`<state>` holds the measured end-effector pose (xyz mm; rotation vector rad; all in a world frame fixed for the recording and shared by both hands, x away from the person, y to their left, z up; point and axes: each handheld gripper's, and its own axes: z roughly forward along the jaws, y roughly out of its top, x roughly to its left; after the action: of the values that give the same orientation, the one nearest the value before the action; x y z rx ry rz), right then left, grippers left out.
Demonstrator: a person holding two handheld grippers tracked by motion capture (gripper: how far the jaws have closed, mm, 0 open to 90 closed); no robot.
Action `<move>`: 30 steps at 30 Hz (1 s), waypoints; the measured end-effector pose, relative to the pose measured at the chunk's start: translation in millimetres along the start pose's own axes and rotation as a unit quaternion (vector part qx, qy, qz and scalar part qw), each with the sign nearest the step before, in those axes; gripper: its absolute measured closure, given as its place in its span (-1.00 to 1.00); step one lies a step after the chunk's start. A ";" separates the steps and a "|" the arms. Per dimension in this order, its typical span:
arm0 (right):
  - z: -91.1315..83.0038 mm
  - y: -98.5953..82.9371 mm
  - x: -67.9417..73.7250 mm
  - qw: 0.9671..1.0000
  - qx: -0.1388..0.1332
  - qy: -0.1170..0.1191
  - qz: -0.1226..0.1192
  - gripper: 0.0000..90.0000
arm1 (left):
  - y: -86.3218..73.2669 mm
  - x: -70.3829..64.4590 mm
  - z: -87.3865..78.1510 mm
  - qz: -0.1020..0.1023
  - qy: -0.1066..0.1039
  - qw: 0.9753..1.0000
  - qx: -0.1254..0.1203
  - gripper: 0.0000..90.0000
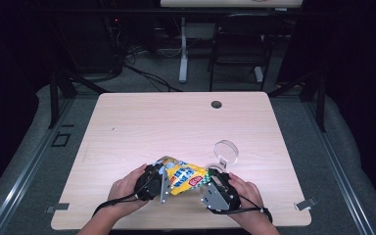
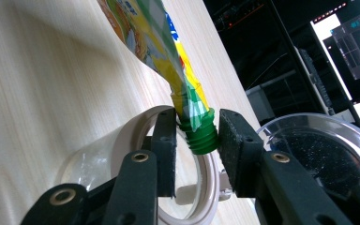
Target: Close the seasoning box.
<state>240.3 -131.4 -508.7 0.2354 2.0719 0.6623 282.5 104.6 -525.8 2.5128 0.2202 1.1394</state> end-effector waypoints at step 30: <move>0.1 -3.9 1.2 0.999 -0.008 0.008 0.033 0.53 | 6.3 -2.3 -4.2 0.068 0.085 0.994 -0.004 0.41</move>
<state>240.1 -134.2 -511.8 0.2907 2.0803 0.7234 277.8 99.3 -522.5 2.4574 0.0890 1.4068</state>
